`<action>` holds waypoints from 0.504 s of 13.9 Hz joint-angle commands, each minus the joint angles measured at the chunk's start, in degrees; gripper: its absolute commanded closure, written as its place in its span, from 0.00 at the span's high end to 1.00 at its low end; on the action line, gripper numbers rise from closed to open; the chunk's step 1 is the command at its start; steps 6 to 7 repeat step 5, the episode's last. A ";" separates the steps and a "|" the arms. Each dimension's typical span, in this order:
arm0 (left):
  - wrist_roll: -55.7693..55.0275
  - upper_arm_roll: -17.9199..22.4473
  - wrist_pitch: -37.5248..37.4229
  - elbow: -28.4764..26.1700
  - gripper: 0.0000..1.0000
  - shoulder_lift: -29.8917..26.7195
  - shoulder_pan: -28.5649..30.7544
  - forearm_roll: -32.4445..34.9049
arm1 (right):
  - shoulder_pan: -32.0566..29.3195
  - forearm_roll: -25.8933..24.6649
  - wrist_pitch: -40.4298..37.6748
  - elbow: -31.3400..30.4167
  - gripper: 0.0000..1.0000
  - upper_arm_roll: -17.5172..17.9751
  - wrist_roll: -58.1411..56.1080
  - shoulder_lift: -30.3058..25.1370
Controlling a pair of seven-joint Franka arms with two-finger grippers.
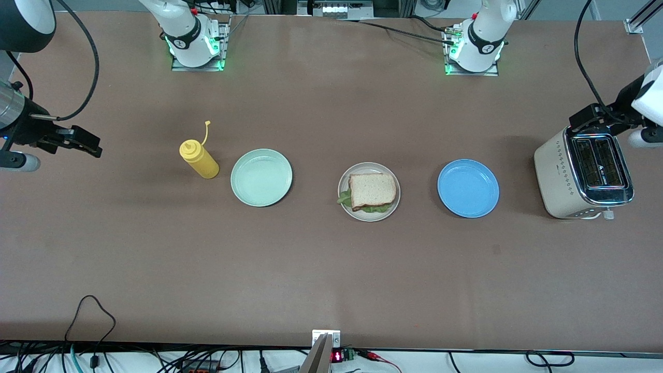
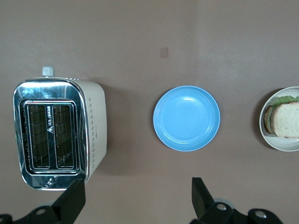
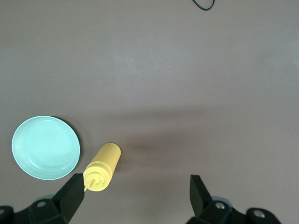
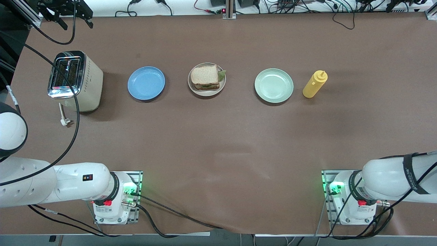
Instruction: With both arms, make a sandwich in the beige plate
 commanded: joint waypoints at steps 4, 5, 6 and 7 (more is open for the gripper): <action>0.13 -0.76 -0.52 -1.39 1.00 -1.61 0.82 0.99 | -1.68 2.34 0.21 0.27 1.00 -0.24 -0.99 0.30; -0.04 -0.76 -0.53 -1.39 1.00 -1.61 0.82 0.99 | -1.94 2.61 0.21 0.27 1.00 -0.24 -2.04 0.30; -0.04 -0.76 -0.53 -1.39 1.00 -1.61 0.82 0.99 | -1.94 2.61 0.21 0.27 1.00 -0.24 -2.04 0.30; -0.04 -0.76 -0.53 -1.39 1.00 -1.61 0.82 0.99 | -1.94 2.61 0.21 0.27 1.00 -0.24 -2.04 0.30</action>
